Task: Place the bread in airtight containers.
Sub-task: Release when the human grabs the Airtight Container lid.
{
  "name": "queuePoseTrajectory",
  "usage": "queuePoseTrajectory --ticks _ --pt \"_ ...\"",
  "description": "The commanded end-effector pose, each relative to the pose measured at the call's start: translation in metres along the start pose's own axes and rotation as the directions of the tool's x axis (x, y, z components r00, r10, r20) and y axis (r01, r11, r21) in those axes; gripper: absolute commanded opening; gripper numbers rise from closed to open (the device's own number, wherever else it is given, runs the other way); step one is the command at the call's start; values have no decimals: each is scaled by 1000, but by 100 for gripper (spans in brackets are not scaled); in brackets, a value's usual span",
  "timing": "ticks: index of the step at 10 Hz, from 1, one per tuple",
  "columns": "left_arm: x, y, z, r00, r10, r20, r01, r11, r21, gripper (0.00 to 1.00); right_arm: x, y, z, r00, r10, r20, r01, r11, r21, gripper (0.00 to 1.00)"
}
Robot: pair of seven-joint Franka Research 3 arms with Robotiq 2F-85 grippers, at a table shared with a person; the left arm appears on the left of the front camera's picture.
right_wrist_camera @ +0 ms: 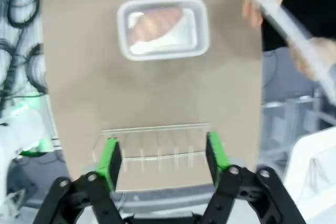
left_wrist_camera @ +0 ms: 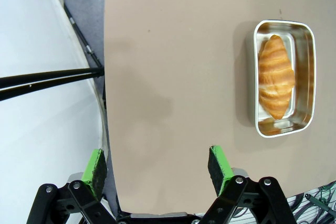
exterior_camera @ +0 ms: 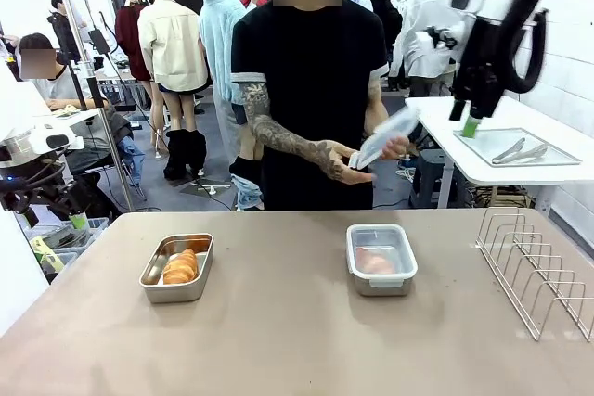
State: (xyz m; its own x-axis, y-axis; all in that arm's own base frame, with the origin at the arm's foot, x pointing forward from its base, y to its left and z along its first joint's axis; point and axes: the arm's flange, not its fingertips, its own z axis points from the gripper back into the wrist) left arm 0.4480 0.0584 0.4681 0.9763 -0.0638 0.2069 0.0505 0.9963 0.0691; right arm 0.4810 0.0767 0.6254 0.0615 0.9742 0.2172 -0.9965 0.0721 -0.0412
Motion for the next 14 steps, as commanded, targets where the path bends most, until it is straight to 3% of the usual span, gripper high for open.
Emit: queuePoseTrajectory --ticks 1,4,7,9,10,14 --pt "-2 1 1 1000 1 0 -1 1000 9 100 -27 12 -23 997 -62 42 59 996 70 100" --pt "-2 1 1 1000 1 0 -1 1000 9 100 -75 22 -51 995 -92 37 89 992 94 100" --pt "-2 1 1 1000 1 0 -1 1000 9 100 -112 19 -59 993 -43 110 32 995 98 100" --pt "-2 1 1 1000 1 0 -1 1000 9 100 -120 10 -59 995 11 103 -25 990 138 100" --pt "-2 1 1 1000 1 0 -1 1000 9 100 -117 16 -56 996 -59 63 52 993 104 100" --pt "-2 1 1 1000 1 0 -1 1000 9 100 -117 16 -56 996 -59 63 52 993 104 100"
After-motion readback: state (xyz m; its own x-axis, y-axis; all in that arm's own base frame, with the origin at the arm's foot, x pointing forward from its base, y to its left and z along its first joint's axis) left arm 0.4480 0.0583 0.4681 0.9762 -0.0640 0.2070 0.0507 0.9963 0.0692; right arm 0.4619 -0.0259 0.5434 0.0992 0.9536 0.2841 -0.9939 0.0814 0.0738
